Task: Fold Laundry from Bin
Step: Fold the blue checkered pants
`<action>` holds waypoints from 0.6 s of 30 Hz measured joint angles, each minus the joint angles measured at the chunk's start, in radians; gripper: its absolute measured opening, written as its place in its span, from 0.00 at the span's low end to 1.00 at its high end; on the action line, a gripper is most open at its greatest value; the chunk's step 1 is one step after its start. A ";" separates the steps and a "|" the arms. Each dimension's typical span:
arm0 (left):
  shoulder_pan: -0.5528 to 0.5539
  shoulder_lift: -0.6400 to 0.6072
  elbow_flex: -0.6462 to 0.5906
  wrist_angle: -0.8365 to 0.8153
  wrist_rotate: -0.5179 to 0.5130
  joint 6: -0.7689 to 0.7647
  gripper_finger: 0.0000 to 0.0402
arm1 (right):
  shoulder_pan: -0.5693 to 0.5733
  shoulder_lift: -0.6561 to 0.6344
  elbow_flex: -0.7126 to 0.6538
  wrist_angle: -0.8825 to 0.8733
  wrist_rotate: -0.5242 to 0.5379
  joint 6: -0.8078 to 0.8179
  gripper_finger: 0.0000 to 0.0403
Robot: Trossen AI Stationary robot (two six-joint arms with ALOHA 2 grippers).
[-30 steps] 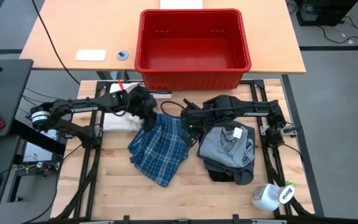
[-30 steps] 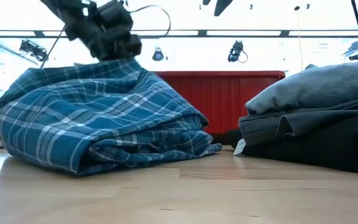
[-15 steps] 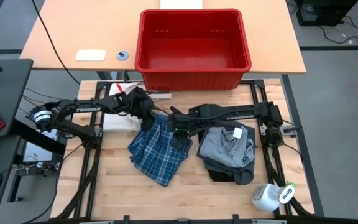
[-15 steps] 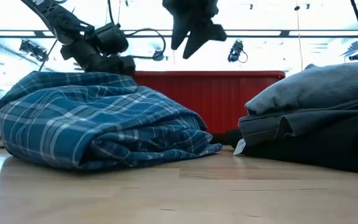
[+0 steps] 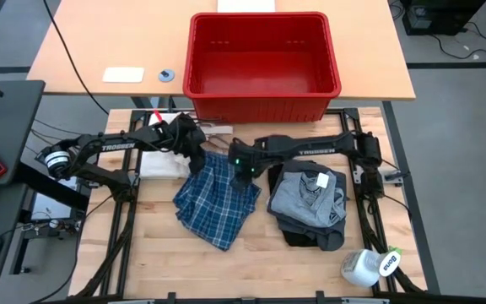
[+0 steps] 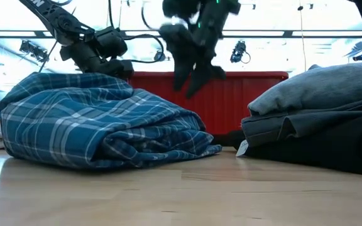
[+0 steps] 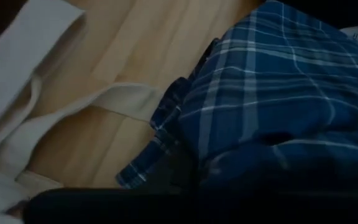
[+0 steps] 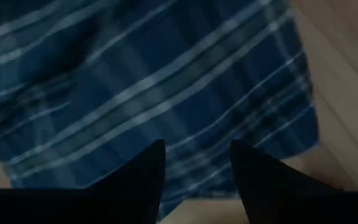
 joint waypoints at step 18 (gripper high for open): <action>0.028 -0.067 0.366 -0.606 0.099 0.027 0.76 | 0.029 -0.275 -0.534 0.527 -0.147 0.408 0.54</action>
